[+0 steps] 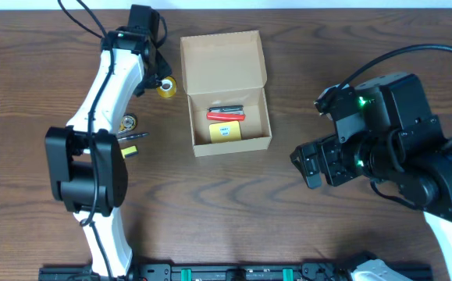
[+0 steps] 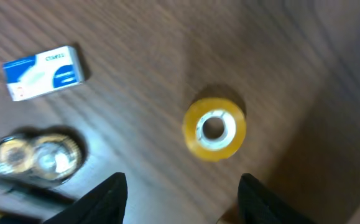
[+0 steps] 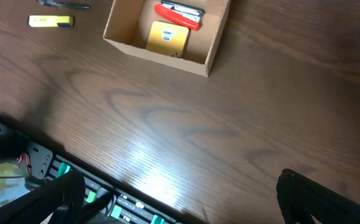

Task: Pack container
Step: 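Position the left gripper above the yellow tape roll and descend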

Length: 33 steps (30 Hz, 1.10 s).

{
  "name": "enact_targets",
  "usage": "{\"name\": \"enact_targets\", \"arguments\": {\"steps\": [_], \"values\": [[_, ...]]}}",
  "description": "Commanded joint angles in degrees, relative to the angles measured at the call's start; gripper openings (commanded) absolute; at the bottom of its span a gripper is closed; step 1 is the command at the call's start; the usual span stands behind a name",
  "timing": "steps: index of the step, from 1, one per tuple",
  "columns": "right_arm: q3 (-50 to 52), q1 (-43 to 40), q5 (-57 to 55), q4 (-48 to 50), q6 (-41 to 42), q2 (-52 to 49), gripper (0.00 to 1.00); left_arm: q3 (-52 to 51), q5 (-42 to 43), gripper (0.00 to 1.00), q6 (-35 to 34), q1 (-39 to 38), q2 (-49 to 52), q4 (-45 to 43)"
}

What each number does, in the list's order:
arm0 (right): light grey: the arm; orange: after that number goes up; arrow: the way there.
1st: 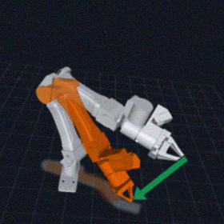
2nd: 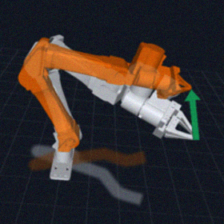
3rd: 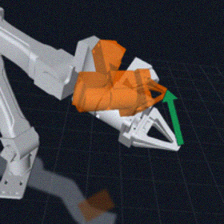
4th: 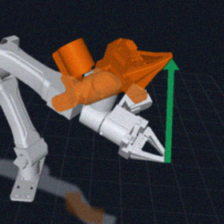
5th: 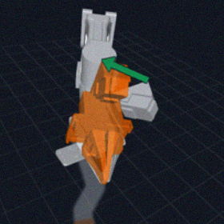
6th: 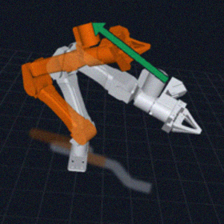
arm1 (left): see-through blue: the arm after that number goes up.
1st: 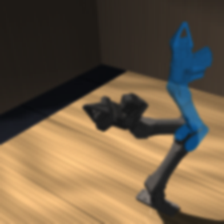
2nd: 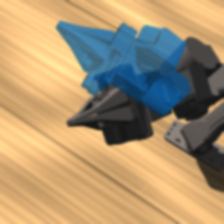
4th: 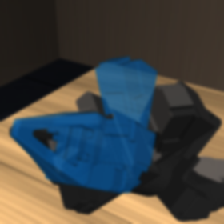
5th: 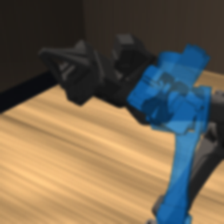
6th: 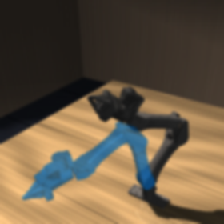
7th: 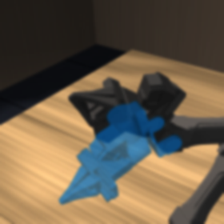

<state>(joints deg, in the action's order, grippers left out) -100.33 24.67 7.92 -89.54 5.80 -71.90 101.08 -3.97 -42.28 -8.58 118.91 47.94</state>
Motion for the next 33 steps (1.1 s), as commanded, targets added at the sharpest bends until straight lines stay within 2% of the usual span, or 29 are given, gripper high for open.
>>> {"name": "enact_targets", "arguments": {"steps": [1, 4, 5, 6, 8, 19, 25, 31, 32, 33], "values": [[-0.1, -0.3, -0.2, -0.1, -0.7, -0.1, 0.99, 1.2, 0.9, 0.65, -3.2, -0.1, 2.0, -2.9], [-0.1, -0.3, -0.2, -0.1, -0.7, -0.1, 0.99, 1.2, 1.7, 0.76, -3.1, -0.1, 3.3, -6.2], [-0.1, -0.3, -0.2, -0.1, -0.7, -0.1, 0.99, 1.2, 2.2, 0.90, -3.1, -0.1, 3.4, -6.5], [-0.1, -0.3, -0.2, -0.1, -0.7, -0.1, 0.99, 1.2, 2.1, 0.98, -3.1, -0.1, 3.4, -6.6], [-0.1, -0.3, -0.2, -0.1, -0.7, -0.1, 0.99, 1.2, 2.0, 0.95, -3.1, -0.1, 3.4, -6.6], [-0.1, -0.3, -0.2, -0.1, -0.7, -0.1, 0.99, 1.2, 2.2, 0.98, -6.3, 0.0, 3.5, -10.5], [-0.1, -0.3, -0.2, -0.1, -0.7, -0.1, 0.99, 1.2, 0.7, 0.99, -18.1, 0.0, 3.6, -8.8], [-0.1, -0.3, -0.2, -0.1, -0.7, -0.1, 0.99, 1.2, 0.8, 1.00, -25.0, 0.3, 3.6, -4.6], [-0.1, -0.3, -0.2, -0.1, -0.7, -0.1, 0.99, 1.2, 0.8, 0.95, -25.5, 0.4, 3.6, -4.5], [-0.1, -0.3, -0.2, -0.1, -0.7, -0.1, 0.99, 1.2, 0.8, 0.95, -26.1, 0.4, 3.6, -4.5]]}}
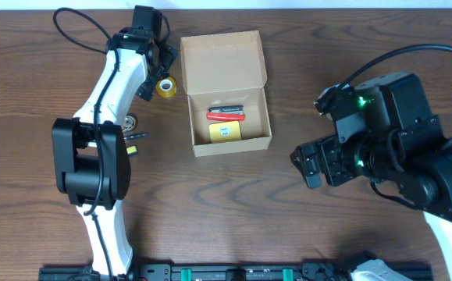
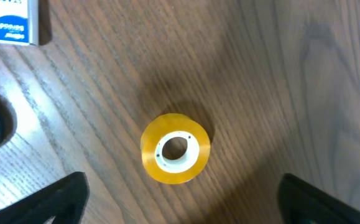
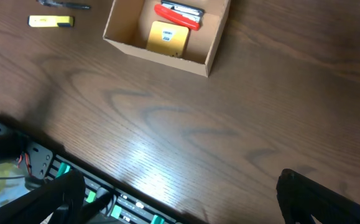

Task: Pack container
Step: 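Position the left gripper above the yellow tape roll and descend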

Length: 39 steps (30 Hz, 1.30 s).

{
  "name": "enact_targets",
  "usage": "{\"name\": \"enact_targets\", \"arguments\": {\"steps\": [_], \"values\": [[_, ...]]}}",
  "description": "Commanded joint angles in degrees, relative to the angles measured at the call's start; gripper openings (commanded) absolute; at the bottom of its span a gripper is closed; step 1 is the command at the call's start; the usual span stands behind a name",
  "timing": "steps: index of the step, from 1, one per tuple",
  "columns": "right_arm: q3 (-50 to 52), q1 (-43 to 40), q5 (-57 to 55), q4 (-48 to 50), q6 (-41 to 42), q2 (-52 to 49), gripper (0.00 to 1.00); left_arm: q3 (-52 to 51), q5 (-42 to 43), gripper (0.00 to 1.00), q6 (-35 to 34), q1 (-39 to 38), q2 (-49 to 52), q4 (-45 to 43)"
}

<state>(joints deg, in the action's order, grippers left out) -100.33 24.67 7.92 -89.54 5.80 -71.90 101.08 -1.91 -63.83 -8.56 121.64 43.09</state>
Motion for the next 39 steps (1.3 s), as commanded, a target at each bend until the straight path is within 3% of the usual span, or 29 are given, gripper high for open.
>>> {"name": "enact_targets", "arguments": {"steps": [1, 8, 30, 39], "values": [[-0.1, -0.3, -0.2, -0.1, -0.7, -0.1, 0.99, 1.2, -1.3, 0.95, -5.5, 0.4, 0.9, 0.4], [-0.1, -0.3, -0.2, -0.1, -0.7, -0.1, 0.99, 1.2, 6.2, 1.00, -8.4, 1.6, 4.9, -0.2], [-0.1, -0.3, -0.2, -0.1, -0.7, -0.1, 0.99, 2.0, 9.7, 0.99, -12.2, 1.9, 8.5, -2.5], [-0.1, -0.3, -0.2, -0.1, -0.7, -0.1, 0.99, 2.0, 13.8, 0.88, -12.1, 1.9, 11.1, -4.2]]}}
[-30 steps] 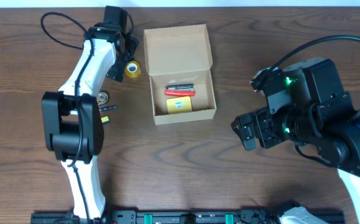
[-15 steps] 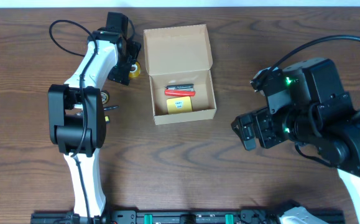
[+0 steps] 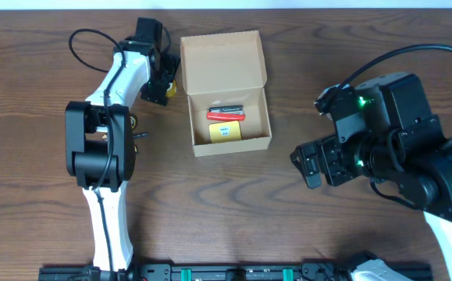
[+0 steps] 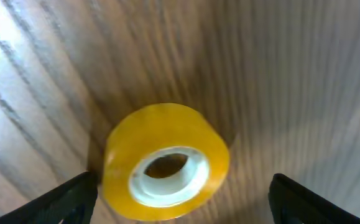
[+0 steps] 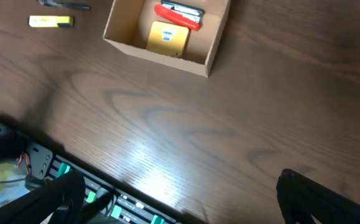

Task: Pack container
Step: 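Position the left gripper above the yellow tape roll and descend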

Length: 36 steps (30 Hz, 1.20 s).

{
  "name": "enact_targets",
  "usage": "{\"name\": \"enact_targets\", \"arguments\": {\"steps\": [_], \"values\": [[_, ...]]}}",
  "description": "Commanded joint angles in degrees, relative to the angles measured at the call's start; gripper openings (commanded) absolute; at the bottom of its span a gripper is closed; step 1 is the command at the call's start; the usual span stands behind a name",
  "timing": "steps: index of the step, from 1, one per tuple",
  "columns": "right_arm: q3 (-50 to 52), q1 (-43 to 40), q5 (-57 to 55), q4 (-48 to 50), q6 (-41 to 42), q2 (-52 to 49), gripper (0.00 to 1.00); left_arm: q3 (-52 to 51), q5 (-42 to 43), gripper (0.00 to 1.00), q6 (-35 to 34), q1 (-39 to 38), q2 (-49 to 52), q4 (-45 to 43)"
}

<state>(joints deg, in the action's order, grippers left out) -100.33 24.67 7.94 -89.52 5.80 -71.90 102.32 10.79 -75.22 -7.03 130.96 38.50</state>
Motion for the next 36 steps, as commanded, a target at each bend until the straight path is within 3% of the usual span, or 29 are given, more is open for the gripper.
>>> {"name": "enact_targets", "arguments": {"steps": [1, 14, 24, 36], "values": [[-0.1, -0.3, -0.2, -0.1, -0.7, -0.1, 0.99, 0.7, 1.0, 0.88, -0.7, 0.4, 1.8, 0.4], [-0.1, -0.3, -0.2, -0.1, -0.7, -0.1, 0.99, 0.7, 1.9, 0.61, -1.1, 0.7, 1.8, 6.6], [-0.1, -0.3, -0.2, -0.1, -0.7, -0.1, 0.99, 0.7, 1.9, 0.52, -1.1, 0.7, 1.8, 12.8], [-0.1, -0.3, -0.2, -0.1, -0.7, -0.1, 0.99, 0.7, 0.7, 0.63, -0.6, 0.8, 1.7, 15.2]]}}
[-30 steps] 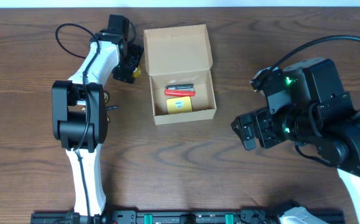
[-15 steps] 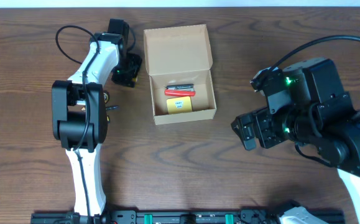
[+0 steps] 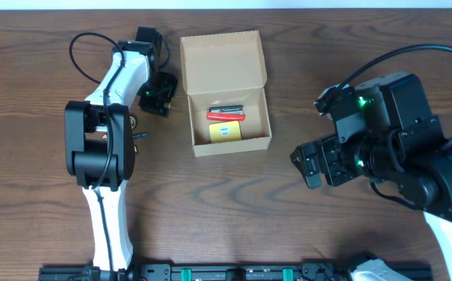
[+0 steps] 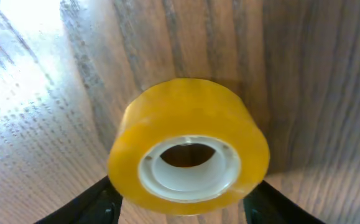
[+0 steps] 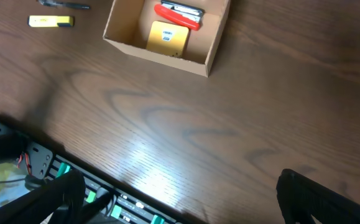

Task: Pack container
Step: 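Position the left gripper above the yellow tape roll and descend, then close the left gripper on the yellow tape roll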

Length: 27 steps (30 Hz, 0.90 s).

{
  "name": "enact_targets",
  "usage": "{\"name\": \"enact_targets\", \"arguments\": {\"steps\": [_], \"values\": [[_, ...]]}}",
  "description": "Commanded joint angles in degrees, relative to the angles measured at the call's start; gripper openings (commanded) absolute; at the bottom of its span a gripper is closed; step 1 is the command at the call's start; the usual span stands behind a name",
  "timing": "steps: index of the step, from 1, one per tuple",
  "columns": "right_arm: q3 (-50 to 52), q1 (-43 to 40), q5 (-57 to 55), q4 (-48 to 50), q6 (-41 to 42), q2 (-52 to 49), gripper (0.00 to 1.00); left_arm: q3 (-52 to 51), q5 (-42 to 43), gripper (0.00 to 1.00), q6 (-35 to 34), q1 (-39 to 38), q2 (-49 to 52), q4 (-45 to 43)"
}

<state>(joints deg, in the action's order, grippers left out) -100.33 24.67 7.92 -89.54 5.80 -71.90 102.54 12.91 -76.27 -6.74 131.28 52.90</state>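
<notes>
The yellow tape roll point(image 4: 189, 146) with a white core lies flat on the wood and fills the left wrist view. My left gripper point(image 4: 181, 202) stands over it, one black finger pressed against each side of the roll. From overhead the left gripper point(image 3: 158, 92) hides the roll, just left of the open cardboard box point(image 3: 227, 142). The box point(image 5: 158, 53) holds a red-handled tool point(image 3: 226, 115) and a yellow pad point(image 3: 226, 131). My right gripper point(image 3: 313, 165) hovers open to the right of the box, holding nothing.
A small yellow item point(image 5: 51, 21) and a dark thin tool point(image 5: 61, 5) lie left of the box, near the left arm's base point(image 3: 93, 156). The box lid point(image 3: 222, 62) stands open toward the back. A black rail with green parts point(image 5: 74, 180) runs along the table's front edge.
The left gripper's fingers were spread wide either side of the tape roll; now they are drawn in against its sides, and the roll looks closer. The right arm has not moved.
The left gripper was open, well above the tape roll, with a blue-white box and metal rolls also in view. It was then centred over the roll, then low with fingers wide around it, and now grips it. The right arm stayed still throughout.
</notes>
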Motion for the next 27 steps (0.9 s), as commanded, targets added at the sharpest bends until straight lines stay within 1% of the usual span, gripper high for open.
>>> {"name": "enact_targets", "arguments": {"steps": [1, 6, 10, 18, 27], "values": [[-0.1, -0.3, -0.2, -0.1, -0.7, -0.1, 0.99, 0.5, -1.7, 0.63, 0.4, 0.5, 1.2, 1.2], [-0.1, -0.3, -0.2, -0.1, -0.7, -0.1, 0.99, 2.3, -5.8, 0.66, 0.5, 0.6, 1.0, 3.6], [-0.1, -0.3, -0.2, -0.1, -0.7, -0.1, 0.99, 4.7, -8.9, 0.67, 3.0, 1.1, 1.0, 4.1], [-0.1, -0.3, -0.2, -0.1, -0.7, -0.1, 0.99, 4.9, -9.2, 0.68, 4.3, 1.9, 1.0, 4.1], [-0.1, -0.3, -0.2, -0.1, -0.7, -0.1, 0.99, 4.9, -9.3, 0.77, 6.1, 1.9, 1.5, 4.3]]}}
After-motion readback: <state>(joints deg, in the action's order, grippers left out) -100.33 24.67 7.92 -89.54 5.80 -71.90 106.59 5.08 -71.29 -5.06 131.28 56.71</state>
